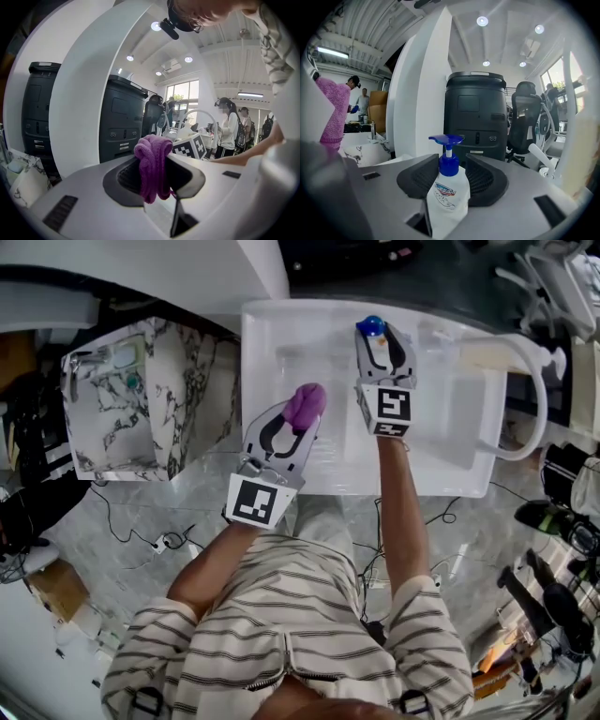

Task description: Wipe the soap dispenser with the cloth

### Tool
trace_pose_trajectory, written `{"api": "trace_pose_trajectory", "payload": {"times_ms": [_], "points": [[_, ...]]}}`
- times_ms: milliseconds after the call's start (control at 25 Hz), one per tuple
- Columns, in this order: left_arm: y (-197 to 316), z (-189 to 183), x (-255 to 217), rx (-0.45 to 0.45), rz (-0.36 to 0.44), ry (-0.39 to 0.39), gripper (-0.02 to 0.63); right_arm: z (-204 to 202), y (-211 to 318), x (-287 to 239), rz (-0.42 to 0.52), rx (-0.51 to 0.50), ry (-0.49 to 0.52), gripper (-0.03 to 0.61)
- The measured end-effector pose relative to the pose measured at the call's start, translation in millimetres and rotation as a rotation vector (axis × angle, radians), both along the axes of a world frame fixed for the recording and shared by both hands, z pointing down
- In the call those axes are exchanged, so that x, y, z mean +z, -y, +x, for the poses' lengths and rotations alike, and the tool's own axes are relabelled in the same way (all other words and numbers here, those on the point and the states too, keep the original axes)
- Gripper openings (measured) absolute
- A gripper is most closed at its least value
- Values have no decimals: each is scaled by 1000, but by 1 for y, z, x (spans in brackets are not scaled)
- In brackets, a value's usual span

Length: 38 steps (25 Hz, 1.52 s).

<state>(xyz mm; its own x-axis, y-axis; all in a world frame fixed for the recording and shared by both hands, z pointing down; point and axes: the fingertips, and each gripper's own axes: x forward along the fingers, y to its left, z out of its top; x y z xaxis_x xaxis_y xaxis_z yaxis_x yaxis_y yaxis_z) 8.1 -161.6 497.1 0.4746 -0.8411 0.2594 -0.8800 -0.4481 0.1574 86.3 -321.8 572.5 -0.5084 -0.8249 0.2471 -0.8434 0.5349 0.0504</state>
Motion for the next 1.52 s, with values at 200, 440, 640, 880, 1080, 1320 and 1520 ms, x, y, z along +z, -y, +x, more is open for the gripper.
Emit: {"api": "trace_pose_trajectory", "payload": {"times_ms": [200, 440, 640, 880, 1080, 1320, 1520], "points": [[0, 1, 1, -3, -4, 4, 122, -5, 2, 2, -3, -26, -2, 120], [0, -1, -1, -6, 4, 10, 123, -4, 2, 2, -34, -13, 19, 129], [-4, 0, -4, 9, 33, 45, 122, -1, -5, -2, -49, -9, 26, 129], [-10, -3, -18, 10, 61, 41, 123, -2, -17, -27, -48, -8, 45, 130], [-19, -7, -33, 19, 73, 47, 123, -5, -34, -61, -47, -8, 67, 130], [-31, -12, -51, 49, 80, 54, 123, -7, -66, -105, -45, -14, 97, 130], [-40, -18, -65, 71, 105, 72, 123, -11, -92, -139, -44, 8, 101, 130]]}}
